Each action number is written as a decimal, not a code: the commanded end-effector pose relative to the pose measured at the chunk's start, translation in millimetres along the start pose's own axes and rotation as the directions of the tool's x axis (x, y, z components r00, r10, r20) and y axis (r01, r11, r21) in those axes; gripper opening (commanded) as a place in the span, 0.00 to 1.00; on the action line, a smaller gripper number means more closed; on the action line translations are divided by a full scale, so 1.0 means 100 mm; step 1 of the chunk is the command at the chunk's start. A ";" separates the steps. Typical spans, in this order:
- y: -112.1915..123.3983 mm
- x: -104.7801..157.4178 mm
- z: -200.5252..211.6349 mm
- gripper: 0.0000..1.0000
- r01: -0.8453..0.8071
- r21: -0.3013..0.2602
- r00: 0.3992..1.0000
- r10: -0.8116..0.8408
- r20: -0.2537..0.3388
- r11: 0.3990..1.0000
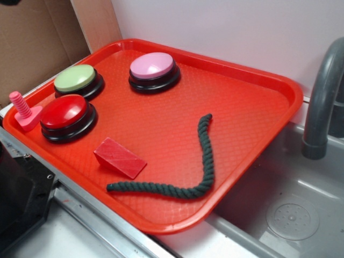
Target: Push the pink button.
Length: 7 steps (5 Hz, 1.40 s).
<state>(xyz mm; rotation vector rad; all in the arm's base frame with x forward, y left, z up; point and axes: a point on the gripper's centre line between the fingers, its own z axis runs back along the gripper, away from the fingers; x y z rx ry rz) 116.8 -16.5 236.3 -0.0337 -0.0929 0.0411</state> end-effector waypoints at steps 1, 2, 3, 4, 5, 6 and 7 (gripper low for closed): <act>0.00 0.00 0.00 1.00 0.000 0.000 1.000 0.000 0.000 1.000; 0.49 0.19 -0.50 1.00 0.043 -0.025 0.990 -0.045 -0.132 0.999; 0.70 0.54 -0.71 1.00 0.226 0.059 0.968 -0.218 -0.124 0.972; 0.90 1.02 -1.17 1.00 0.377 0.177 0.926 -0.373 -0.054 0.909; 0.90 1.02 -1.17 1.00 0.377 0.177 0.926 -0.373 -0.054 0.909; 0.90 1.02 -1.17 1.00 0.377 0.177 0.926 -0.373 -0.054 0.909; 0.90 1.02 -1.17 1.00 0.377 0.177 0.926 -0.373 -0.054 0.909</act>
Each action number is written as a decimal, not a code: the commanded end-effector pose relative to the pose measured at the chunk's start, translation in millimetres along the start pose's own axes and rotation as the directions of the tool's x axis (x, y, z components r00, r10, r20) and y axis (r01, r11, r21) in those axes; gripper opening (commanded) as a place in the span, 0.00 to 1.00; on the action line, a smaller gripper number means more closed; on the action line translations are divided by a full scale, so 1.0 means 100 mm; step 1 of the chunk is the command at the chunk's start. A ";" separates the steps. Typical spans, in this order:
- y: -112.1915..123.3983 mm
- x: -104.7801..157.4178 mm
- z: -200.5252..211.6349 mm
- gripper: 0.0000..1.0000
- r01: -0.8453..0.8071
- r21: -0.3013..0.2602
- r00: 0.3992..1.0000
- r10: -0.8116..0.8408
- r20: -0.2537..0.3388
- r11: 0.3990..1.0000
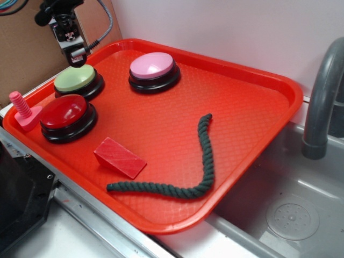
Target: Push the pink button.
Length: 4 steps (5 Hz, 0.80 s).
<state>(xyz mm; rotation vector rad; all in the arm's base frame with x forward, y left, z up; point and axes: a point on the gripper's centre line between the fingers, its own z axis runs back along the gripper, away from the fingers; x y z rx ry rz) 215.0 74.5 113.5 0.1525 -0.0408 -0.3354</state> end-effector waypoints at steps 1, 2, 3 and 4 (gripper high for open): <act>0.14 0.55 0.06 1.00 0.077 0.029 0.994 -0.079 0.078 0.997; 0.00 0.89 0.00 1.00 -0.021 0.020 0.993 0.018 0.116 1.000; 0.03 1.06 -0.09 1.00 -0.069 -0.022 0.993 0.070 0.092 0.997; -0.05 1.12 -0.14 1.00 -0.144 -0.053 0.987 0.147 0.068 0.988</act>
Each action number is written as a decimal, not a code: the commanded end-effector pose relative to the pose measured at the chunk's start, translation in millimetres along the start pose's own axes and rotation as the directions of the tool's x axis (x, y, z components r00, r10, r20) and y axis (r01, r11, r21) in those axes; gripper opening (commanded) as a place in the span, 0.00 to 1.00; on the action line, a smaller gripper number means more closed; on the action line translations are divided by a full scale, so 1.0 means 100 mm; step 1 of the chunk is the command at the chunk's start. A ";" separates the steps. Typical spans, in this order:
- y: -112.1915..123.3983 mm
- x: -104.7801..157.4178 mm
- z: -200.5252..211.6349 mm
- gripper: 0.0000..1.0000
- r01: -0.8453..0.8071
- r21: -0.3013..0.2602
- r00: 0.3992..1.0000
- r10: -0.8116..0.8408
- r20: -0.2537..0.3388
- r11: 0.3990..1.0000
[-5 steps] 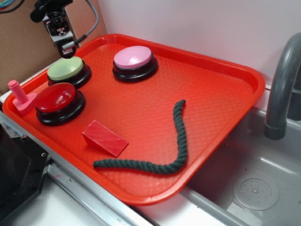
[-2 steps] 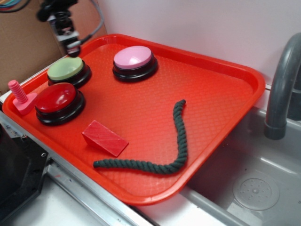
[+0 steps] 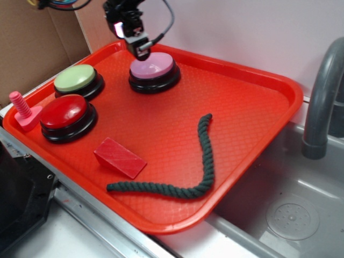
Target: Push the pink button.
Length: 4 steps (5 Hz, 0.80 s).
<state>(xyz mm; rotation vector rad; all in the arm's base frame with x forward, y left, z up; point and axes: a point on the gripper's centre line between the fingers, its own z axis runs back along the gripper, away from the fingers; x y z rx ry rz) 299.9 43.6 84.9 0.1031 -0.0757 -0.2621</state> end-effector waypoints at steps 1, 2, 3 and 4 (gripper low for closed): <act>-0.04 0.26 0.06 1.00 -0.079 -0.034 0.997 0.080 0.023 0.996; -0.03 0.21 -0.02 1.00 -0.100 -0.037 0.995 0.101 0.014 0.994; -0.05 0.18 -0.15 1.00 -0.144 -0.026 0.989 0.145 0.005 0.989; -0.10 0.20 -0.24 1.00 -0.183 -0.034 0.983 0.183 0.028 0.983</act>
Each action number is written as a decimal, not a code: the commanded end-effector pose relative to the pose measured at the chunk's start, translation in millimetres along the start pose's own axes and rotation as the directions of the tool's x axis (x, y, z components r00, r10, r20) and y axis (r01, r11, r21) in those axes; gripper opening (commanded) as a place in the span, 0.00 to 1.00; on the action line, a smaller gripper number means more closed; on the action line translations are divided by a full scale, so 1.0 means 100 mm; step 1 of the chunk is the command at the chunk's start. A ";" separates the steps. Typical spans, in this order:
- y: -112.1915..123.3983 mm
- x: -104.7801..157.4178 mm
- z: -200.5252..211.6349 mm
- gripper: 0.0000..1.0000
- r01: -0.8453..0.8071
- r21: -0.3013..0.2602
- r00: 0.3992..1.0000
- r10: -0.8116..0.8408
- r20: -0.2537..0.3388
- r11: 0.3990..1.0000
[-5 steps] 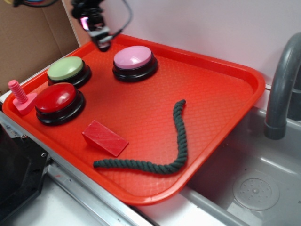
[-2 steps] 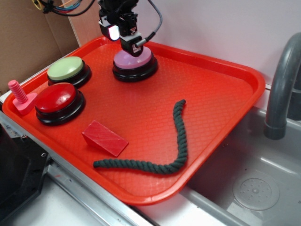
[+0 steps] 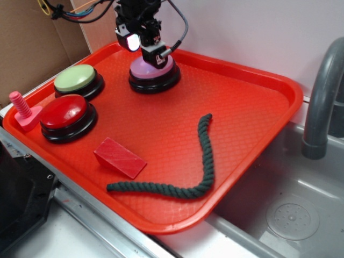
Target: Push the pink button.
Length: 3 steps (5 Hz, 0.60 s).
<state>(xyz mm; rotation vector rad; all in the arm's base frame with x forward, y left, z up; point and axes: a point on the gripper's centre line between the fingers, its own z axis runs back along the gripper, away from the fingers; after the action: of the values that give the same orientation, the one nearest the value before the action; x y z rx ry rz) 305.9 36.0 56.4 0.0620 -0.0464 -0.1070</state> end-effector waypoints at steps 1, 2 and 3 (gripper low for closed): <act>-0.05 0.14 -0.05 1.00 -0.047 -0.029 0.998 0.048 0.040 0.998; -0.05 0.14 0.12 1.00 0.000 0.014 1.000 0.000 0.021 1.000; -0.03 0.09 0.29 1.00 0.058 0.020 0.998 -0.059 0.019 0.998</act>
<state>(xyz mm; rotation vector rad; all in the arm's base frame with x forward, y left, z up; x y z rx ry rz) 296.9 26.9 56.3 0.0691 0.0263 -0.1644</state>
